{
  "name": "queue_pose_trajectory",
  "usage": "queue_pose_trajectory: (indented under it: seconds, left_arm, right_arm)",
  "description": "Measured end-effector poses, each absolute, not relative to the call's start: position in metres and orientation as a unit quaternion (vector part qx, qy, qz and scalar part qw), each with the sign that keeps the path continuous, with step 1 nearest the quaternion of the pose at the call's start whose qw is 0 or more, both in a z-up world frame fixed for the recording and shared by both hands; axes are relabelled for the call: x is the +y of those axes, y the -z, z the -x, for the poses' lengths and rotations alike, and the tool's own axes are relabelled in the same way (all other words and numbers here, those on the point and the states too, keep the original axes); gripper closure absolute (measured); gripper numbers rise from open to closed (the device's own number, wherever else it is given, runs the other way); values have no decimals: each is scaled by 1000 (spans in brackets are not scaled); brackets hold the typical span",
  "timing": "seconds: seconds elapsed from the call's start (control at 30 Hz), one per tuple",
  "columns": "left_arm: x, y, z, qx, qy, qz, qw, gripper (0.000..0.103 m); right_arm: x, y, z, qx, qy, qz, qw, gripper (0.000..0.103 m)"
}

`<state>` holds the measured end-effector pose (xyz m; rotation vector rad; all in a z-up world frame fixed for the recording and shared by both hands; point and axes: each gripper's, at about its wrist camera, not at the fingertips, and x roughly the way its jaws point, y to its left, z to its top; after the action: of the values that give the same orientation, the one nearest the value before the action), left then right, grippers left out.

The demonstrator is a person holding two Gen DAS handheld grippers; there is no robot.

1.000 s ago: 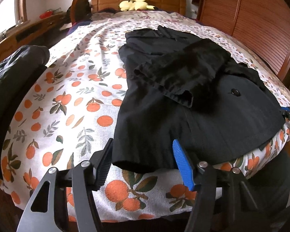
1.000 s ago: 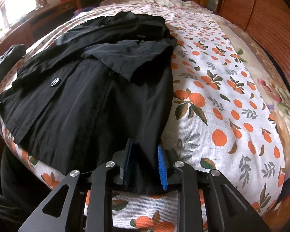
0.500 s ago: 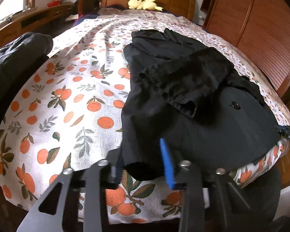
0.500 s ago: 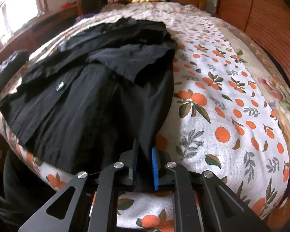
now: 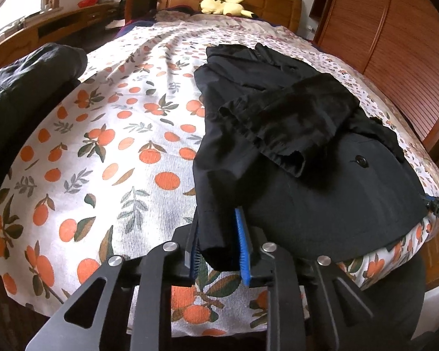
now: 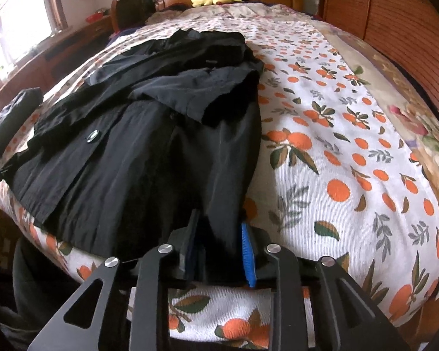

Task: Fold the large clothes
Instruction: 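Grasp the coat hem with the right tool while the left tool grasps the hem too, then lift the hem with both tools and fold it up toward the collar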

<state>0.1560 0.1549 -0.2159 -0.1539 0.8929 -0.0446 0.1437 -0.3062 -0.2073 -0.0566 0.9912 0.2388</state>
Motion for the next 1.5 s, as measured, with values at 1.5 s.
queue_pose_trajectory:
  seconds: [1.5]
  left_arm:
    - [96, 33, 51, 204, 49, 54, 976, 99]
  right_arm:
    - [-336, 47, -4, 258, -180, 11, 949, 97]
